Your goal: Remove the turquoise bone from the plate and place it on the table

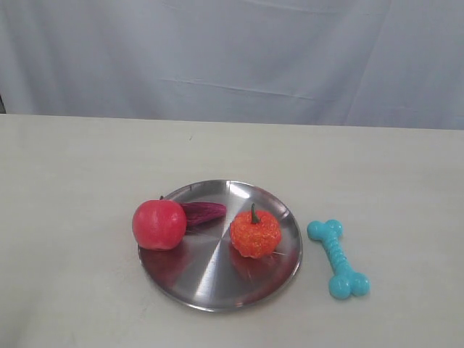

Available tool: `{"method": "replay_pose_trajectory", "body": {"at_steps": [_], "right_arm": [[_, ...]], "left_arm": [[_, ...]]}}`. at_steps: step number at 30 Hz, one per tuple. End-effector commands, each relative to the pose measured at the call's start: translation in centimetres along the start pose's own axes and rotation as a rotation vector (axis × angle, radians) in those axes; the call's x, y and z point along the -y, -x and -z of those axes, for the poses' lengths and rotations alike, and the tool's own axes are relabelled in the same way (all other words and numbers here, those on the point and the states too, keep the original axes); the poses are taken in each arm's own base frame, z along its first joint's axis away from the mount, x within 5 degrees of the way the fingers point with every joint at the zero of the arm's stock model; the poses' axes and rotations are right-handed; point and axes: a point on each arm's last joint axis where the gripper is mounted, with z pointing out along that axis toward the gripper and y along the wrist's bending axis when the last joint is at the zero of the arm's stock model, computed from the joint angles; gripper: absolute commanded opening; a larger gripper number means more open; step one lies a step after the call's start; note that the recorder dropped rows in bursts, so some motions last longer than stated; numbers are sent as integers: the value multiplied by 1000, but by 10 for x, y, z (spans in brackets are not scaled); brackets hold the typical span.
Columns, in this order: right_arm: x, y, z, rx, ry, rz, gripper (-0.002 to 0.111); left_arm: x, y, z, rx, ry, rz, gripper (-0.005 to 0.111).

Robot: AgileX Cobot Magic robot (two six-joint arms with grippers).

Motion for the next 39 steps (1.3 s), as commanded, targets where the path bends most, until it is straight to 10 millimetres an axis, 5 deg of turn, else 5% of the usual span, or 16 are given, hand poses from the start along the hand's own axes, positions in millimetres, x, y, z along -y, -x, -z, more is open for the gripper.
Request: {"method": "replay_pose_trajectory", "body": {"at_steps": [1, 12, 19, 24, 39], "right_arm": [[8, -20, 15, 119, 13, 34, 0], [28, -43, -21, 311, 22, 142, 0], [44, -70, -35, 252, -34, 274, 0], [51, -85, -41, 201, -56, 336, 0], [53, -90, -39, 167, -69, 365, 0]], "left_arm": [[0, -1, 0, -1, -3, 1, 0], [0, -1, 0, -1, -3, 1, 0], [0, -1, 0, -1, -3, 1, 0], [0, -1, 0, -1, -3, 1, 0], [0, -1, 0, -1, -3, 1, 0]]}}
